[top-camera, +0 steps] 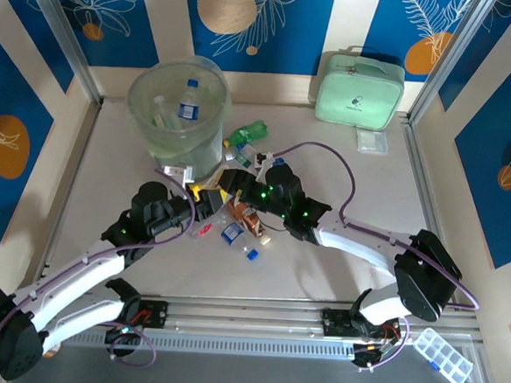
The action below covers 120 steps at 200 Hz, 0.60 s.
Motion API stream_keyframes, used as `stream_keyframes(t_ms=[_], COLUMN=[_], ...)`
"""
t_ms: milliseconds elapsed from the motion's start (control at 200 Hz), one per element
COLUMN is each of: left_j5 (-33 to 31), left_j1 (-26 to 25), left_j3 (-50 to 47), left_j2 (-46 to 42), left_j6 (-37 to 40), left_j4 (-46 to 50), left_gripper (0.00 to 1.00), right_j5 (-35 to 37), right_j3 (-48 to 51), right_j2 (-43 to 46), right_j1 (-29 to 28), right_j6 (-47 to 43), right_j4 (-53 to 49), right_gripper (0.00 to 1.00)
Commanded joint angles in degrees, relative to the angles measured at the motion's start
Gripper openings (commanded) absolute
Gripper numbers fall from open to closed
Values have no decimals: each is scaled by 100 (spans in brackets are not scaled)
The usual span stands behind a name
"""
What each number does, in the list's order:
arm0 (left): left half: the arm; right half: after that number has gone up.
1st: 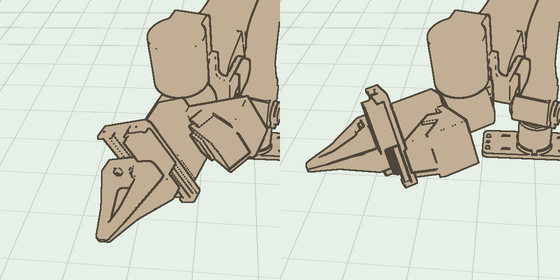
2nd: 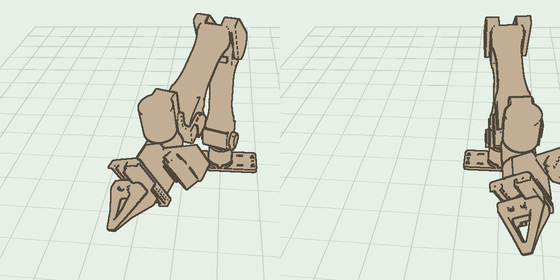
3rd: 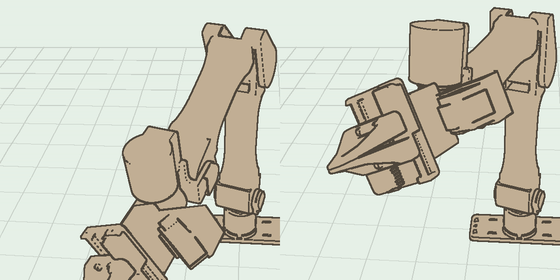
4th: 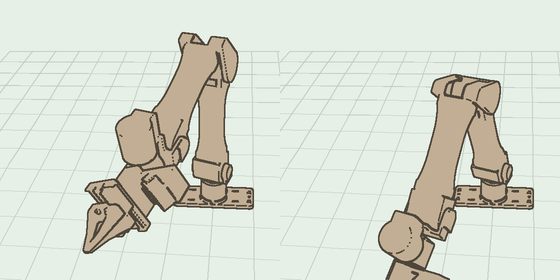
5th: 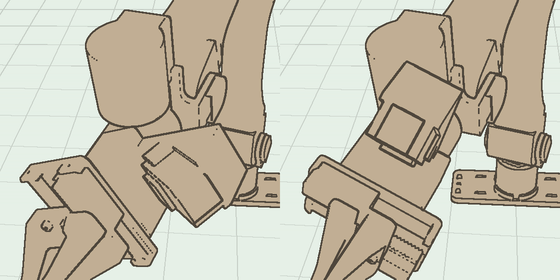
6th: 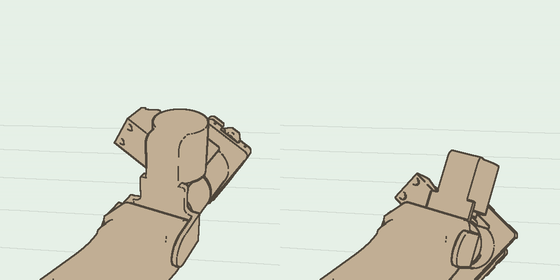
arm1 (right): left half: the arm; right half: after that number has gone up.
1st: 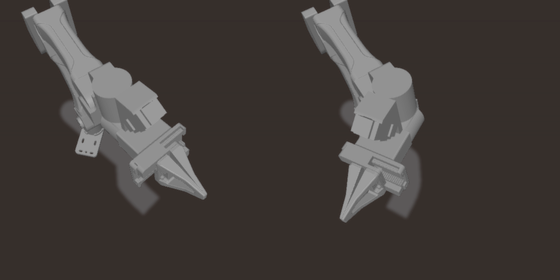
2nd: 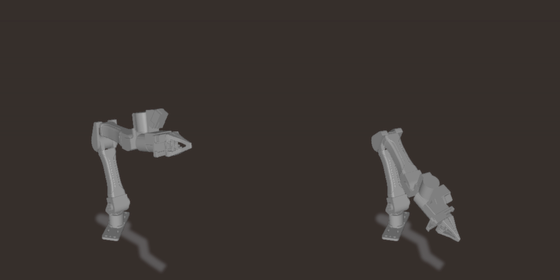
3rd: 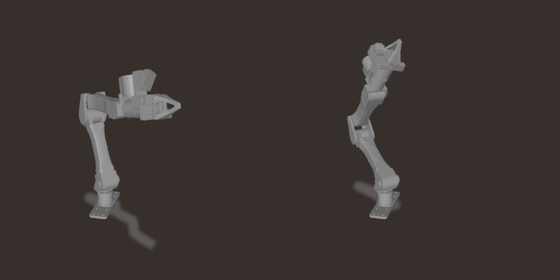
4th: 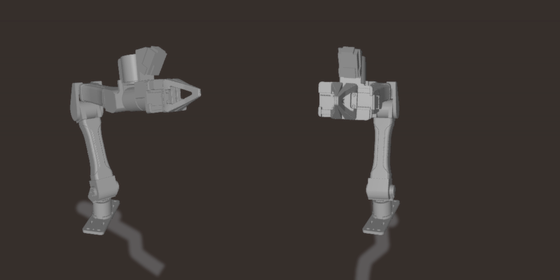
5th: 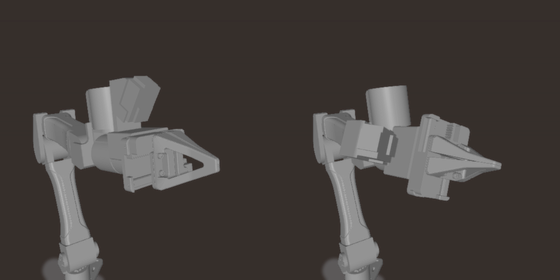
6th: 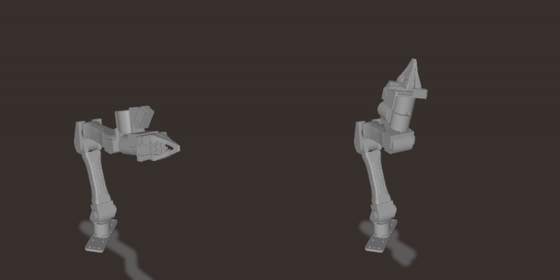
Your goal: Put the plastic bottles in the bin
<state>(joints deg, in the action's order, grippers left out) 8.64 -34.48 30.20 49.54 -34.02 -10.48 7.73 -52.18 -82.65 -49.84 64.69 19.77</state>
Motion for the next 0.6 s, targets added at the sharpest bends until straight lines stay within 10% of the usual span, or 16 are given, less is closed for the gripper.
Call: stream_keyframes(t_ms=[0,295,595], left_j5=[67,-12,-209], left_j1=[-50,-67,-560], left_j3=[-44,135,584], left_j2=[-164,-618,-360], left_j6=[96,419,932], left_j4=[-51,677,1296], left_gripper=[54,87,91], right_j5=[247,228,-716], right_j3=[-125,-218,-137], right_j2=[39,246,889], right_j1=[-24,-71,236], right_j6=[-24,-473,-1038], right_j4=[73,-348,-1006], right_gripper=[55,40,39])
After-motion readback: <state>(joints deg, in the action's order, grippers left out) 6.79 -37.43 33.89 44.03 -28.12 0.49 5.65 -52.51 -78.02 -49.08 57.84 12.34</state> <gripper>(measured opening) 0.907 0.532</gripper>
